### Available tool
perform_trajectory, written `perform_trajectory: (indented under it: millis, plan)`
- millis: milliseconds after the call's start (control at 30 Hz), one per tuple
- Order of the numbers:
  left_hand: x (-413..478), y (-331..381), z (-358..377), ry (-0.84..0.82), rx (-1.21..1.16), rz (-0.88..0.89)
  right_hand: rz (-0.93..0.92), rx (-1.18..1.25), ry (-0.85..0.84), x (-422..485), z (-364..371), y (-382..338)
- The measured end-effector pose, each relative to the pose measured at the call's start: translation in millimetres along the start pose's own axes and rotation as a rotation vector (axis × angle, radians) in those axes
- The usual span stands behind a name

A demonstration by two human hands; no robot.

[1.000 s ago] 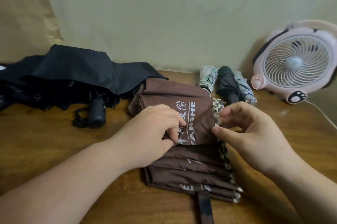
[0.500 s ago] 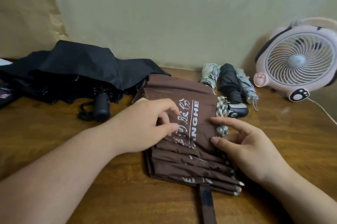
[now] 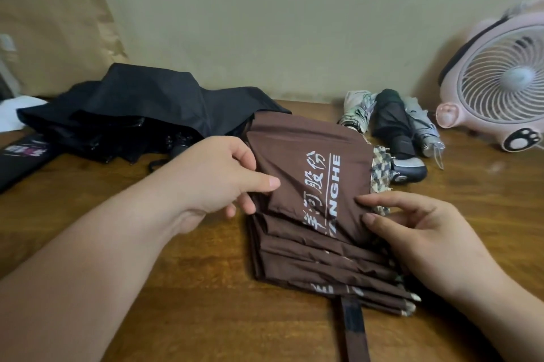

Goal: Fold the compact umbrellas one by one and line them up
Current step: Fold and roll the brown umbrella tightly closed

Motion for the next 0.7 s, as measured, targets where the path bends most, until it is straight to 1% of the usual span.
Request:
perform_trajectory:
  millis: [67,167,233,333,433,533,700]
  plan:
    - [-0.7,0.0,0.4,-0.037,-0.002,-0.032,0.017,0.016,0.001,-0.2,-0.3,0.3]
    - [-1.3,-1.4,2.4,-0.064,0.044,-0.033,0.030,0.031,-0.005,-0.4,-1.1,0.2]
    - [-1.0,-3.0,5.1,-0.061,0.072,0.013,0.032,0.028,-0.011,-0.2,-1.5,0.7]
    - [-0.1,-5.9,6.7,-0.055,0.183,0.123,0.040,0.033,-0.010,0.4,-1.6,2.1]
    - [0.1,-6.5,4.0,-0.113,0.293,0.190,0.050,0.033,0.008,1.5,-2.8,3.9]
    - [0.8,-6.0,2.8,-0.158,0.390,0.226,0.014,-0.050,0.010,2.6,-4.2,6.5]
    - [2.7,-8.0,4.9,-0.189,0.468,0.209,-0.013,-0.133,0.007,1.8,-3.4,8.7]
Point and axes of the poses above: each hand's wrist, its own x-axis towards the middle knuckle, its own z-axis out of the palm, y = z × x, the point moved 1 cm from there along x, towards the middle knuckle, and after that the axes turned 7 degrees about y, right-handed, at the moved point
